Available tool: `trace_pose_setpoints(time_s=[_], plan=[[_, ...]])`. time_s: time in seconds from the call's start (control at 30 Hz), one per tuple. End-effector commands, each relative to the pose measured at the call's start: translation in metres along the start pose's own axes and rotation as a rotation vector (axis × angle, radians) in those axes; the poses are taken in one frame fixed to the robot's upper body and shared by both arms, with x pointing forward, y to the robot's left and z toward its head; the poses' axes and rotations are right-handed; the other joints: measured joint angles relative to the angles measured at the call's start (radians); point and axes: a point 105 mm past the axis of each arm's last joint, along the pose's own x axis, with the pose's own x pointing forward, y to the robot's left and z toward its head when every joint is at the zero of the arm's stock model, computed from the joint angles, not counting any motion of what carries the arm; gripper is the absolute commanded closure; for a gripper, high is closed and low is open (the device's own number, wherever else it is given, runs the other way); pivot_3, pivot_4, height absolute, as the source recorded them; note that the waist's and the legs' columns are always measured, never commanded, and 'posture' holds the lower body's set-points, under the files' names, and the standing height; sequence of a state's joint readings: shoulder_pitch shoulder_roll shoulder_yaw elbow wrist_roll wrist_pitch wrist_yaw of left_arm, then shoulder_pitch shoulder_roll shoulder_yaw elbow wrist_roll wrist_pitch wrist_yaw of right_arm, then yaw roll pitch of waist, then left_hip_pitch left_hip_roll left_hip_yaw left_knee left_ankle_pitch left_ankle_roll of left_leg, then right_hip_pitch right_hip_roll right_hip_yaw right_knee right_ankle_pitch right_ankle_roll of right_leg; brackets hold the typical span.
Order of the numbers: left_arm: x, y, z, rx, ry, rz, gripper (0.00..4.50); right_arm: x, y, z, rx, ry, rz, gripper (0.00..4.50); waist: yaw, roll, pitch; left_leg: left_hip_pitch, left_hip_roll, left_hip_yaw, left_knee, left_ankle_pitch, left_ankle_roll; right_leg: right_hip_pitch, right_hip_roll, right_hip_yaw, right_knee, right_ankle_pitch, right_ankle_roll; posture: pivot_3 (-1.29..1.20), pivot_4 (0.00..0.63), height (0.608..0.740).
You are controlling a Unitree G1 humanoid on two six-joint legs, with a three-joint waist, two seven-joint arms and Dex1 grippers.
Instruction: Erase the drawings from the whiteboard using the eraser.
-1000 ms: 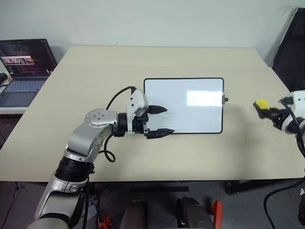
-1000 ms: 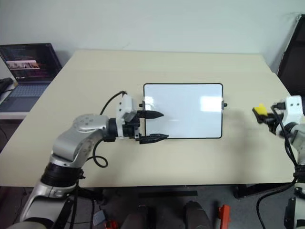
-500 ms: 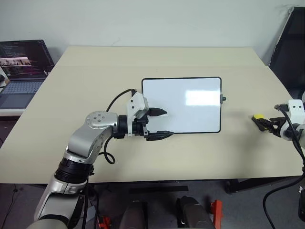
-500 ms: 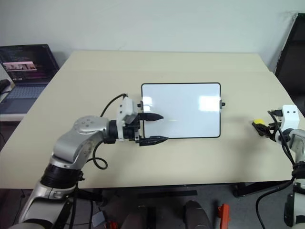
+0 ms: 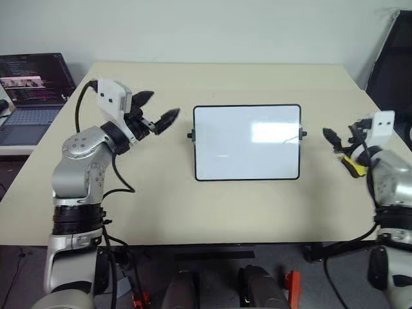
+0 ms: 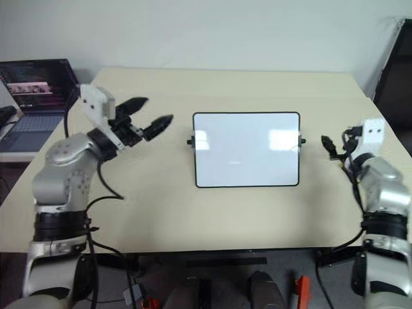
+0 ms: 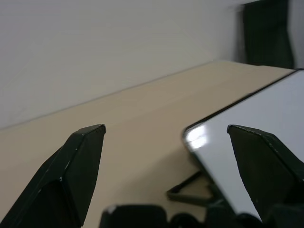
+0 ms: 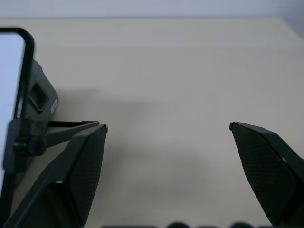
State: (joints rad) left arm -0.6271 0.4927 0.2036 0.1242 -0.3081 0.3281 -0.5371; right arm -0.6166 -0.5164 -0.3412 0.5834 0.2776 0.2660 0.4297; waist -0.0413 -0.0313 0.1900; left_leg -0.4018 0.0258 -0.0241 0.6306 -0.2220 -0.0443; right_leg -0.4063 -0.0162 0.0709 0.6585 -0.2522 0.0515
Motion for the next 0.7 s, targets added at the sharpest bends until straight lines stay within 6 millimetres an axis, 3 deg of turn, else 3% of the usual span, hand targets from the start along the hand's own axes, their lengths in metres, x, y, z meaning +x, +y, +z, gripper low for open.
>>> trace_pose_setpoints(time_s=[0.03, 0.23, 0.4, 0.5, 0.7], plan=[[-0.001, 0.020, -0.005, 0.024, -0.032, 0.194, 0.00, 0.002, -0.010, 0.014, 0.003, -0.127, -0.059, 0.04, 0.004, 0.000, 0.000, 0.000, 0.000, 0.000, 0.000, 0.000, 0.000, 0.000, -0.001, 0.000, 0.000, 0.000, 0.000, 0.00, 0.150, 0.740], [0.007, 0.006, -0.056, -0.027, 0.040, 0.291, 0.00, 0.006, 0.003, -0.008, 0.013, -0.138, -0.042, 0.04, 0.007, 0.000, 0.000, 0.000, -0.001, 0.001, 0.000, 0.000, 0.000, 0.000, -0.001, 0.000, 0.000, 0.001, 0.001, 0.00, 0.150, 0.740], [0.016, 0.001, -0.078, -0.031, 0.062, 0.348, 0.00, 0.013, 0.019, -0.004, 0.053, -0.188, -0.013, 0.04, 0.004, 0.000, 0.000, 0.001, 0.000, 0.001, 0.000, 0.000, 0.000, 0.000, 0.000, 0.000, 0.001, 0.001, 0.001, 0.00, 0.150, 0.740], [0.024, -0.005, -0.081, -0.036, 0.052, 0.342, 0.00, 0.018, 0.029, 0.004, 0.059, -0.216, 0.007, 0.04, 0.000, 0.000, 0.000, 0.001, -0.001, 0.001, 0.000, 0.000, 0.000, 0.000, 0.000, 0.000, 0.001, 0.001, 0.001, 0.00, 0.150, 0.740], [0.029, -0.011, -0.084, -0.051, 0.036, 0.347, 0.00, 0.021, 0.036, -0.001, 0.040, -0.196, 0.017, 0.04, -0.002, 0.000, 0.000, 0.001, -0.001, 0.001, 0.000, 0.000, 0.000, 0.000, 0.000, 0.000, 0.001, 0.001, 0.001, 0.00, 0.150, 0.740]])
